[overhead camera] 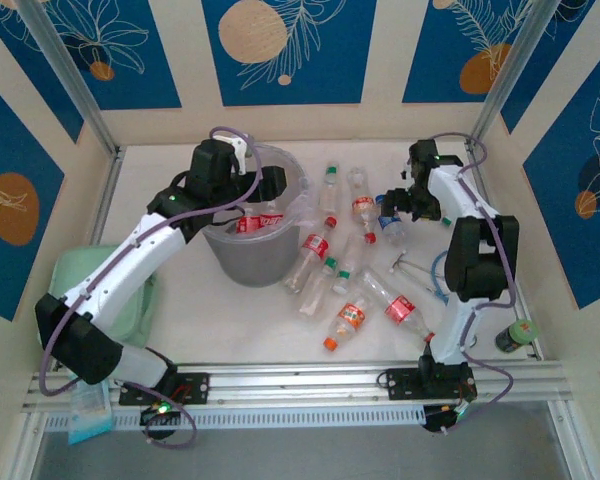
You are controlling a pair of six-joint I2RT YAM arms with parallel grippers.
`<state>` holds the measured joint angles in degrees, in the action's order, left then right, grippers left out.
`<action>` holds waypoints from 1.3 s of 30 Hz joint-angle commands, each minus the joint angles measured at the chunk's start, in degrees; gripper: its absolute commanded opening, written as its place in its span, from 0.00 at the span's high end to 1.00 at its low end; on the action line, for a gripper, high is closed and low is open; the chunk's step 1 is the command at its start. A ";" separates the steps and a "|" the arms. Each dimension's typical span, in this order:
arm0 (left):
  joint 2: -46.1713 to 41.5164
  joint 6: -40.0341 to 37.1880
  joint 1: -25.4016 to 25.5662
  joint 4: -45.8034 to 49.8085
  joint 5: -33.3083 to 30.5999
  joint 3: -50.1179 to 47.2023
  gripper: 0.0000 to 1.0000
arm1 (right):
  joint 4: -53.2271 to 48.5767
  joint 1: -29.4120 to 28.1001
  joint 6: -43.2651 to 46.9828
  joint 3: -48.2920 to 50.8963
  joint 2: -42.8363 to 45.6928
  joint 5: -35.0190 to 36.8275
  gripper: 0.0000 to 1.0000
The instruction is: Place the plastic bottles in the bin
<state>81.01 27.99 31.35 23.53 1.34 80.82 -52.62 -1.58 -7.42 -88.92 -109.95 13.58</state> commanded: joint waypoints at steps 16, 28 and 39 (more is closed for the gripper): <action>-4.86 0.57 -2.00 -1.54 2.12 -5.14 0.12 | -1.87 -1.23 0.20 0.90 -4.37 -4.09 0.09; -3.07 1.25 -2.00 -0.97 4.55 -4.61 0.12 | -5.74 -0.16 -0.79 0.77 -1.05 -3.78 0.35; -4.50 3.81 -2.09 -11.38 10.51 -6.27 0.08 | -4.69 0.19 -3.81 -0.39 9.62 -8.93 0.47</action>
<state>78.22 30.33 29.82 18.41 8.23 75.18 -57.21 -1.48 -9.02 -88.38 -105.49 9.56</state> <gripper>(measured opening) 0.911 0.560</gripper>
